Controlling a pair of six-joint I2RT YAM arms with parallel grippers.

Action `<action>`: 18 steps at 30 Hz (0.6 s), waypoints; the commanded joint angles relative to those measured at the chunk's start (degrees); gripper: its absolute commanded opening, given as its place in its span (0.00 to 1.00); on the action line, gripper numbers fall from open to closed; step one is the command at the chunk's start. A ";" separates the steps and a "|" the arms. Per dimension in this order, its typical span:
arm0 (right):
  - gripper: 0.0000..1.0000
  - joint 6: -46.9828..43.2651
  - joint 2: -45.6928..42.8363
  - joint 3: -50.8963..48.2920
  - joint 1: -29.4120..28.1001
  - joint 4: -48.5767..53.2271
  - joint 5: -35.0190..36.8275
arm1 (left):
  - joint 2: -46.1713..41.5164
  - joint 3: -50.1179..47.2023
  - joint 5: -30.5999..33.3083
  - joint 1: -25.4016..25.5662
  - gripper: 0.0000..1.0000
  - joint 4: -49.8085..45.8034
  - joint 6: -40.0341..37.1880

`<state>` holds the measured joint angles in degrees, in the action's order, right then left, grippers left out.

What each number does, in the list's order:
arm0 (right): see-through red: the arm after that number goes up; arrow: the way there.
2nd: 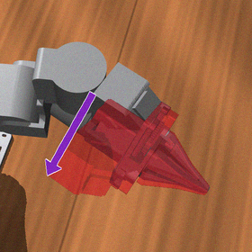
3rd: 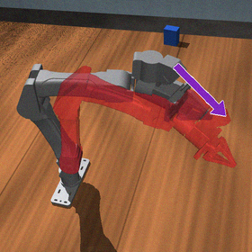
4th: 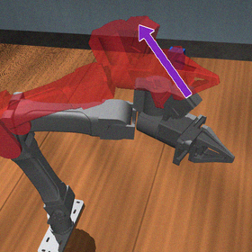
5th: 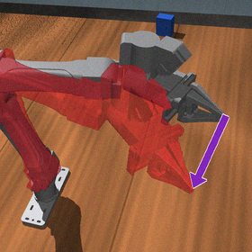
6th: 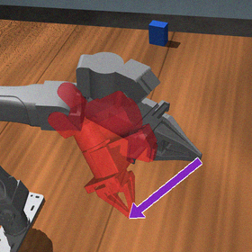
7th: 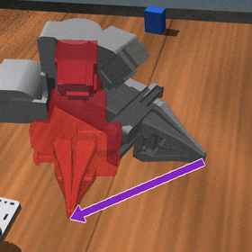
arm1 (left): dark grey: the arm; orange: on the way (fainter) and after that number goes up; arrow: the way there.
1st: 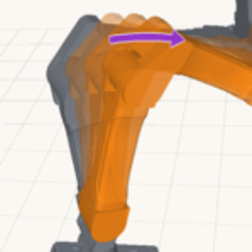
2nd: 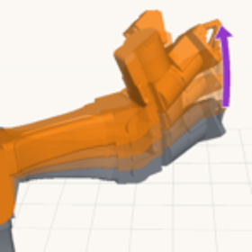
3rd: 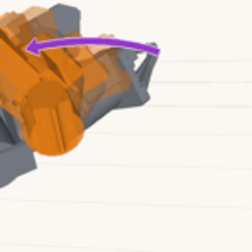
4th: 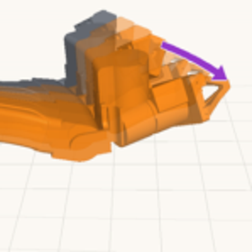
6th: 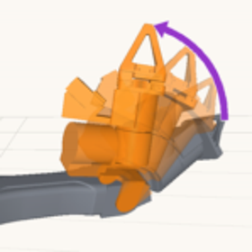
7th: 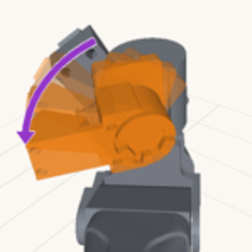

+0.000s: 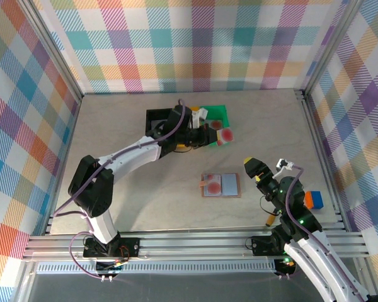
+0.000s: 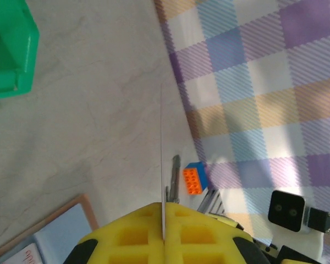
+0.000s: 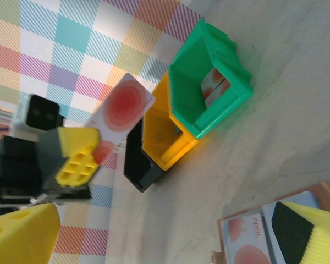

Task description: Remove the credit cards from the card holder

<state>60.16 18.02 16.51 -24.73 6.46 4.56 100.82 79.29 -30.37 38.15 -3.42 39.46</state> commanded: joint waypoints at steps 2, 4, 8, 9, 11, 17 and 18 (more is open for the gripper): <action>0.99 -4.89 -1.29 3.21 0.13 3.49 0.29 | 4.29 7.95 2.82 -1.88 0.00 -22.46 -11.93; 0.99 -6.11 -1.98 3.50 0.09 4.87 0.30 | 5.91 11.35 4.05 -2.69 0.00 -25.90 -13.63; 0.99 -7.50 -3.07 3.61 0.12 6.26 0.38 | 9.93 17.46 5.77 -3.37 0.00 -31.36 -16.74; 0.99 -7.75 -3.09 3.61 0.12 6.46 0.23 | 10.90 18.58 5.59 -3.60 0.00 -31.72 -16.84; 0.99 -7.91 -3.04 3.53 0.12 6.59 -0.32 | 12.20 20.05 6.25 -4.00 0.00 -31.74 -16.79; 0.99 -7.90 -3.08 3.09 0.12 6.34 -0.88 | 15.59 24.04 7.51 -4.48 0.00 -30.57 -16.23; 0.99 -7.87 -3.12 3.01 0.12 6.19 -1.08 | 16.10 24.29 7.78 -4.57 0.00 -29.94 -15.39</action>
<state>53.47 15.53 18.76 -24.73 12.73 4.08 115.83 101.10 -23.86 34.37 -32.91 24.34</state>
